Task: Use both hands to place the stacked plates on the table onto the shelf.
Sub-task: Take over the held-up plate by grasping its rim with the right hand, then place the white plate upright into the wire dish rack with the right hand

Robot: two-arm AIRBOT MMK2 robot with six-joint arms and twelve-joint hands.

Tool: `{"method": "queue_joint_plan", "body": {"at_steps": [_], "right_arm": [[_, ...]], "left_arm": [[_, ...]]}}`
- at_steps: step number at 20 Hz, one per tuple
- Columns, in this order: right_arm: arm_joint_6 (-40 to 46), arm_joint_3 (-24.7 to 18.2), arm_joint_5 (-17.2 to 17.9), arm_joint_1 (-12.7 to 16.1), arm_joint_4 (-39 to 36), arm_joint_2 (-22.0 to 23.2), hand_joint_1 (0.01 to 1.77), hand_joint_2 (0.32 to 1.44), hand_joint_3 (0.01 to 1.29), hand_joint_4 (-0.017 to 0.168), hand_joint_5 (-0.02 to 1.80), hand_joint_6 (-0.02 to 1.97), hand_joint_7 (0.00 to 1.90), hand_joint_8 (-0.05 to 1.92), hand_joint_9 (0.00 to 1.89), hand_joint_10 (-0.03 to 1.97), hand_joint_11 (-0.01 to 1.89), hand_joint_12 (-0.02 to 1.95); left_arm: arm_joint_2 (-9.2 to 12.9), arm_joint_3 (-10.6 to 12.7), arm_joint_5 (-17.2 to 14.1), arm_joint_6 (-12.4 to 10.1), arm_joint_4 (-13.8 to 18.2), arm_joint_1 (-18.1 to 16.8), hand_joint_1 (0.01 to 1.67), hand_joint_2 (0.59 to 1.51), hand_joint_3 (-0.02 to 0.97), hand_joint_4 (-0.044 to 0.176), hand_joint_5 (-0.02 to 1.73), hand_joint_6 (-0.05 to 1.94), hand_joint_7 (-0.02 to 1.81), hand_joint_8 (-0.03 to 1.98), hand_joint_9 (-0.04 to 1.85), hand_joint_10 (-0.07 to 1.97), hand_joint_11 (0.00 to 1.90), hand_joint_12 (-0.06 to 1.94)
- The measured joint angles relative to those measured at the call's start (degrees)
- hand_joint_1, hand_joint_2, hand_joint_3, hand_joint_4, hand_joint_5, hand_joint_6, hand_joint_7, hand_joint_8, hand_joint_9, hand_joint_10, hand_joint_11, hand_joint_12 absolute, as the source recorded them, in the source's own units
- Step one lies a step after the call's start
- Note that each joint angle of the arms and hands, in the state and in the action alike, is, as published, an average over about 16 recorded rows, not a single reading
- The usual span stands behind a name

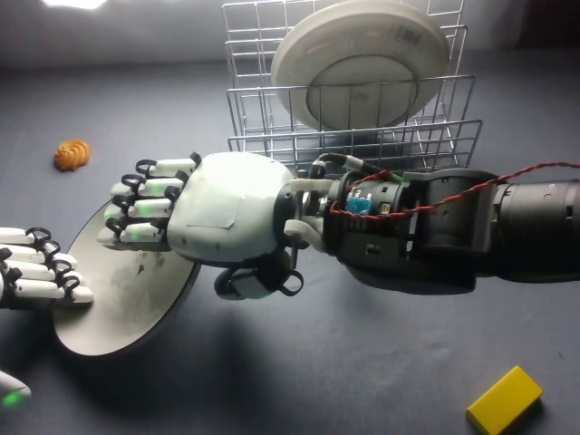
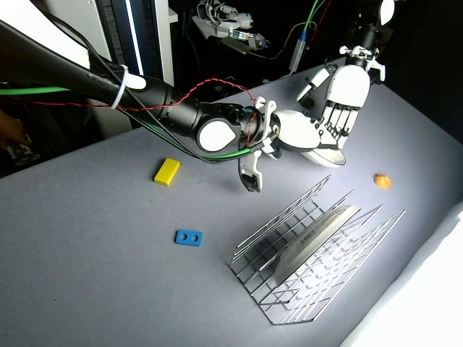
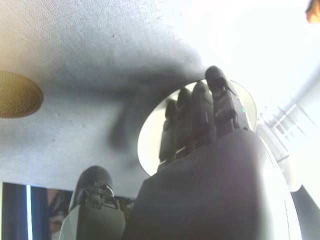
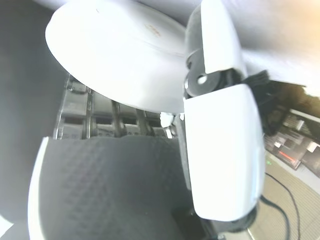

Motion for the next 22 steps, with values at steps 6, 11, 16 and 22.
{"method": "queue_joint_plan", "body": {"at_steps": [6, 11, 16, 22], "right_arm": [[-1.81, 1.37, 0.66, 0.02, 1.99, -2.02, 1.22, 1.04, 0.01, 0.001, 0.51, 0.26, 0.51, 0.12, 0.38, 0.32, 0.12, 1.18], [-2.49, 1.51, 1.81, 0.03, 2.61, -2.66, 1.22, 1.05, 0.01, 0.006, 0.69, 0.53, 0.73, 0.35, 0.63, 0.55, 0.29, 1.47], [-2.74, 1.53, 2.92, 0.03, 2.81, -2.82, 1.21, 1.05, 0.01, 0.012, 0.77, 0.76, 0.83, 0.57, 0.77, 0.7, 0.46, 1.51], [-2.82, 1.61, 3.79, 0.01, 2.8, -2.86, 1.21, 1.04, 0.01, 0.021, 0.79, 0.9, 0.84, 0.8, 0.85, 0.78, 0.58, 1.51]], "left_arm": [[0.02, -0.06, -0.3, 0.04, -0.71, 0.49, 0.02, 1.131, 0.018, -0.008, 0.21, -0.04, 0.18, -0.01, 0.15, -0.04, 0.02, 0.42], [0.02, 0.02, -0.61, 0.05, -1.11, 0.74, 0.02, 1.134, 0.018, -0.008, 0.21, -0.04, 0.19, -0.01, 0.15, -0.04, 0.02, 0.41], [0.06, 0.17, -0.95, 0.05, -1.28, 0.74, 0.02, 1.137, 0.018, -0.008, 0.21, -0.04, 0.19, -0.01, 0.16, -0.04, 0.02, 0.42], [0.56, 0.5, -1.24, 0.06, -1.44, -0.53, 0.02, 1.139, 0.018, -0.005, 0.23, -0.03, 0.21, -0.01, 0.18, -0.03, 0.02, 0.44]]}}
